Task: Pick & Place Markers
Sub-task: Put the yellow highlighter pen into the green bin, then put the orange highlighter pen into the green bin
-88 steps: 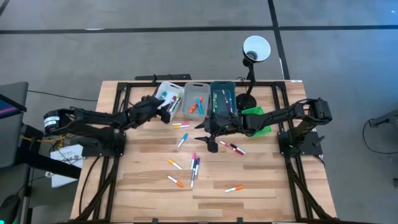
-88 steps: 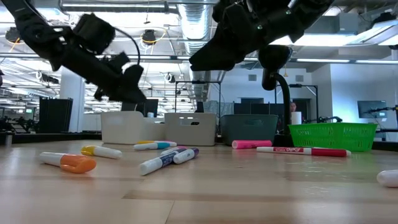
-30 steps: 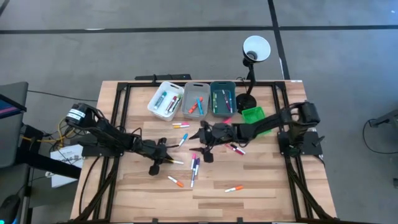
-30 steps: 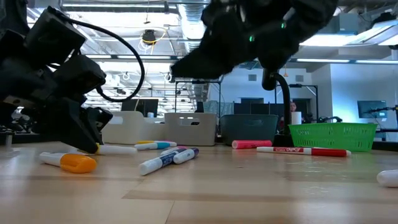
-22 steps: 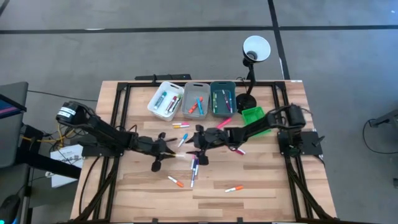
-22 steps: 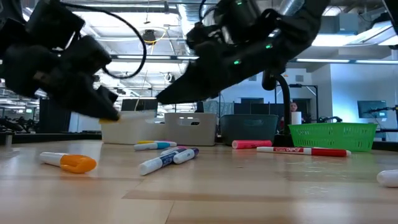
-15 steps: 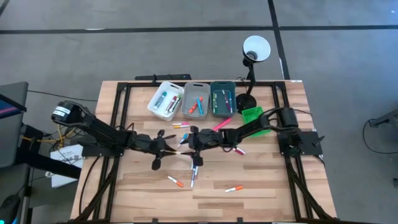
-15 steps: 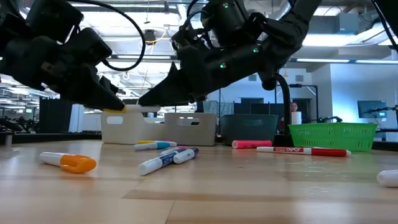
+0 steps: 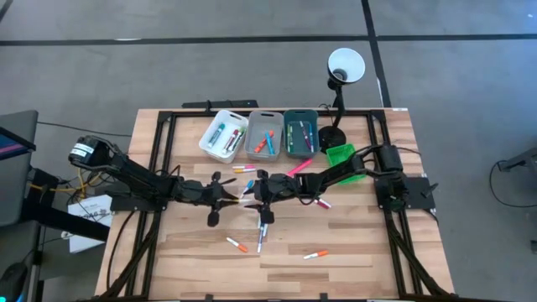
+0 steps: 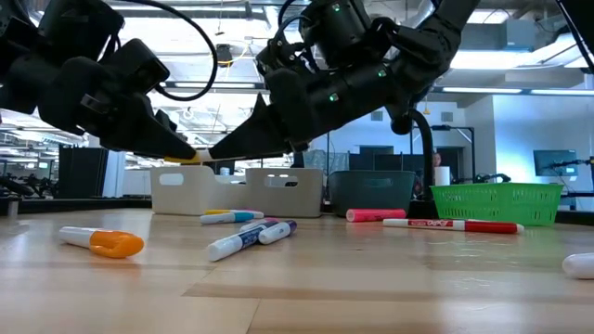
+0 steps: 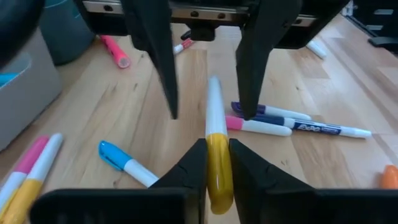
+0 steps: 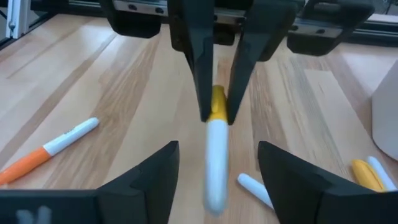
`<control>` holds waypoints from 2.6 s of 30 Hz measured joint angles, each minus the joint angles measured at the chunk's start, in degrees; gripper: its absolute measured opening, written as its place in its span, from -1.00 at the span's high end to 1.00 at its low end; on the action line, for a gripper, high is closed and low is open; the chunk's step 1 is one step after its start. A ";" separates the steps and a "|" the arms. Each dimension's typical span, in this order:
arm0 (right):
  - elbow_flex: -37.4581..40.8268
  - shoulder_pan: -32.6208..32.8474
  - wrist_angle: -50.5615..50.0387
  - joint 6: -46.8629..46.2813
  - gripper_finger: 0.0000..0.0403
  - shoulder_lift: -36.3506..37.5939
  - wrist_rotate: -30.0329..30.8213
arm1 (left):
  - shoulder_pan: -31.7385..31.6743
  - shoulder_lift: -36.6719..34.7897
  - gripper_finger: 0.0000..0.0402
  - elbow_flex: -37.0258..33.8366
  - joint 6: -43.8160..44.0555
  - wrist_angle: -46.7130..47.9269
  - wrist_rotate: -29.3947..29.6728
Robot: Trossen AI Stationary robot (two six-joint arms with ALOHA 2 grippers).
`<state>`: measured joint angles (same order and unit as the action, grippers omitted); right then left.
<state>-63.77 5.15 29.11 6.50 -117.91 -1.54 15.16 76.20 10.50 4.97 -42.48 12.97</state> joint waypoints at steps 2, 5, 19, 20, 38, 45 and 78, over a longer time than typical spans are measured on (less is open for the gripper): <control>0.00 0.00 0.04 0.00 0.07 0.00 0.00 | 0.00 0.00 0.73 0.00 -0.02 -0.02 0.79; 0.00 -0.32 -0.05 0.00 0.27 0.00 -0.02 | 0.00 0.00 0.73 0.00 -0.22 -0.02 0.98; 0.00 -0.81 -0.36 -0.02 0.88 0.00 0.02 | 0.00 0.00 0.66 0.00 -0.15 0.00 2.08; 0.00 -0.81 -0.42 -0.08 0.88 0.00 0.02 | 0.00 0.00 0.66 0.00 -0.13 -0.02 2.08; 0.02 2.32 -47.42 -16.80 0.79 23.39 24.62 | 0.00 0.00 0.41 0.00 -0.02 -0.02 6.40; 2.26 4.51 -84.08 -47.64 0.77 36.58 35.14 | 0.00 0.00 0.41 0.00 0.45 -0.02 6.34; 25.73 -6.57 -88.26 -64.54 0.30 45.51 22.12 | 0.00 0.02 0.42 0.00 3.37 0.03 1.90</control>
<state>-38.04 -1.42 -59.15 -58.04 -72.40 20.58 15.16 76.23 10.50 8.34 -42.45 14.88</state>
